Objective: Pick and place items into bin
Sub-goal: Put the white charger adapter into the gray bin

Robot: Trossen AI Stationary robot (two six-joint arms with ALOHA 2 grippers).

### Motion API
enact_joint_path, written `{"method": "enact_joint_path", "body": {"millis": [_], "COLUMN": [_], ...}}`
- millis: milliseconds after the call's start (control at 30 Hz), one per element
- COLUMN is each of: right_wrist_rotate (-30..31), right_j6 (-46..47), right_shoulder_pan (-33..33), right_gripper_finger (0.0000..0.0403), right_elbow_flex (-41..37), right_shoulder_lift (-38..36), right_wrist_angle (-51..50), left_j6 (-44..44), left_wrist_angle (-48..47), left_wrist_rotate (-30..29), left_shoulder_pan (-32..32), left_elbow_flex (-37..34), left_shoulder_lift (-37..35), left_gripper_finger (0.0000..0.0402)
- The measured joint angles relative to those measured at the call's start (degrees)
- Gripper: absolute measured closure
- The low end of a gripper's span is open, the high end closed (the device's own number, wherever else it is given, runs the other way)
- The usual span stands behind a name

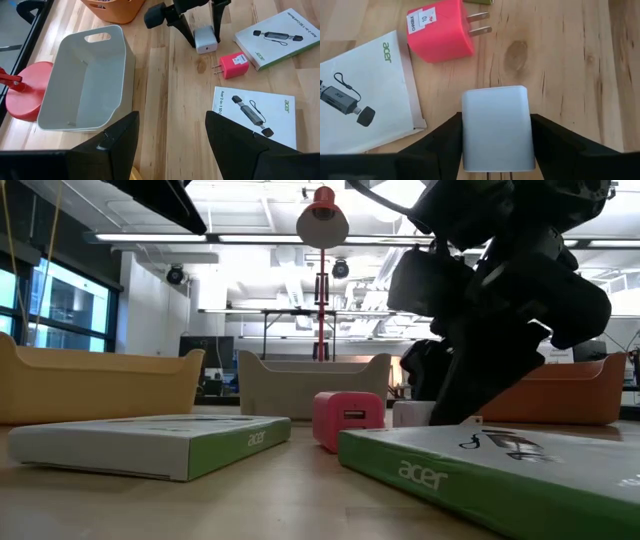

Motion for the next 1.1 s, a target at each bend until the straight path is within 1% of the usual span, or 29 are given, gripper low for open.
{"method": "enact_joint_path", "body": {"millis": [167,433,700,967,1100], "right_wrist_rotate": [-0.02,0.09,0.09,0.15,0.22], "right_j6": [0.02,0.07,0.1,0.74,2.42], "right_shoulder_pan": [-0.02,0.0,-0.02,-0.02,-0.02], "right_gripper_finger": [0.0214,0.019,0.0208,0.0197,0.0203], "right_elbow_flex": [-0.02,-0.04,-0.09,-0.09,-0.09], "right_shoulder_lift": [0.02,0.09,0.09,0.11,0.11], "right_wrist_angle": [-0.11,-0.17,-0.2,-0.19,-0.17], "left_j6": [0.03,0.0,0.05,0.17,0.18], "left_wrist_angle": [0.02,0.11,0.09,0.05,0.02], "left_wrist_rotate": [0.01,0.02,0.02,0.02,0.02], "left_shoulder_pan": [0.0,0.0,0.0,0.0,0.0], "left_elbow_flex": [0.0,0.0,0.0,0.0,0.0], "left_shoulder_lift": [0.0,0.0,0.0,0.0,0.0], "left_gripper_finger": [0.0186,0.0186,0.0186,0.0186,0.0186]}}
